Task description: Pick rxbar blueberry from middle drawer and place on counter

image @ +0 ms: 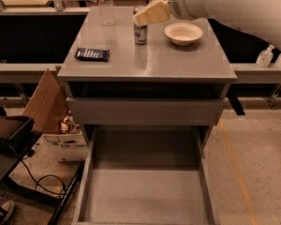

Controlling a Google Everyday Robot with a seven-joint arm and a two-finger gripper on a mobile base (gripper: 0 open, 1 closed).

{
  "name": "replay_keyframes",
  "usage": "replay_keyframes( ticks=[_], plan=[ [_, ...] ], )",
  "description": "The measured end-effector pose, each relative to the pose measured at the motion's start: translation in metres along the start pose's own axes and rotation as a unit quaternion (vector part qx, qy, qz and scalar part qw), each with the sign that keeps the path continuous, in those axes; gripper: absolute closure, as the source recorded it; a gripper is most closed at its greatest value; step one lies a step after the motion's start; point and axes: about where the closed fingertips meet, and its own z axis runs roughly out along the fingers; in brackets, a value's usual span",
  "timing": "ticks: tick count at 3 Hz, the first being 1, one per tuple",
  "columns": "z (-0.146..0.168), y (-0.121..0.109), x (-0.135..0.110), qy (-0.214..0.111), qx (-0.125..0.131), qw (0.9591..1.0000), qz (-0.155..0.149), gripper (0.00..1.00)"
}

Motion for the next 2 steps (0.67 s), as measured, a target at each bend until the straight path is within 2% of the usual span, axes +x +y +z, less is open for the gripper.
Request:
replay_keyframes(
  ticks=[1,2],
  plan=[
    [-0.059,-0.068,0.043,-0.005,0.101,0.9948,0.01,0.0],
    [-0.132,-0.156,0.079,-0.007,0.202,0.9794,0.013,0.0]
  ],
)
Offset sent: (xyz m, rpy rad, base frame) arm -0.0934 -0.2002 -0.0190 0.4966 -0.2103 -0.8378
